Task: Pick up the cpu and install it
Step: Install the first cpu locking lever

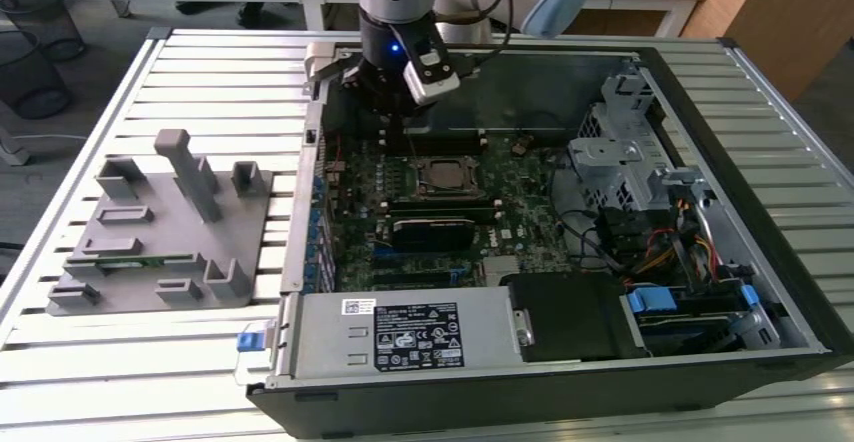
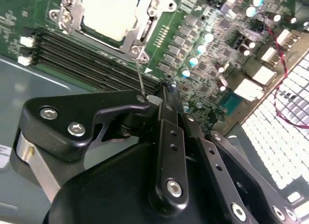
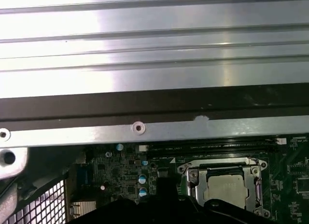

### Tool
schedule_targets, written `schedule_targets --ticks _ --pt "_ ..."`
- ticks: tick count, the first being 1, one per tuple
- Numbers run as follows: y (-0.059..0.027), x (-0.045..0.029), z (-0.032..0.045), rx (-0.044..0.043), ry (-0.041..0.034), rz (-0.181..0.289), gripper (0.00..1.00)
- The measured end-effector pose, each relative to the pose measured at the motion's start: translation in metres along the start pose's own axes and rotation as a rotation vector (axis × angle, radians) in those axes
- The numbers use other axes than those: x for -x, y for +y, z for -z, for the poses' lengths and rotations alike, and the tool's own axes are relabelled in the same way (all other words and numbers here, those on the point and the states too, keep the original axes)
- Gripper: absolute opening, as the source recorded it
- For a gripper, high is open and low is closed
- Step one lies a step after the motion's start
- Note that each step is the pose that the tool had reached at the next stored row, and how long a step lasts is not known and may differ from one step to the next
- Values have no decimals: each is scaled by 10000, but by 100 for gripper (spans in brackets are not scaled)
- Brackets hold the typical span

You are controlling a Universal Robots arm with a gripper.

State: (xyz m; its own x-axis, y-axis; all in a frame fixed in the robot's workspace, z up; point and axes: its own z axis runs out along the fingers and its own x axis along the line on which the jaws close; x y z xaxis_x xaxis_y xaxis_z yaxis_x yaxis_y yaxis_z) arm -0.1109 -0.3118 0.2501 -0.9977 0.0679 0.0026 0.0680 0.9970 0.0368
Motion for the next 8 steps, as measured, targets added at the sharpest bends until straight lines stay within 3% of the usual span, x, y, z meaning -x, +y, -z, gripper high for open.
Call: schedule_targets --ticks 8 --pt "18 239 0 -2 2 0 11"
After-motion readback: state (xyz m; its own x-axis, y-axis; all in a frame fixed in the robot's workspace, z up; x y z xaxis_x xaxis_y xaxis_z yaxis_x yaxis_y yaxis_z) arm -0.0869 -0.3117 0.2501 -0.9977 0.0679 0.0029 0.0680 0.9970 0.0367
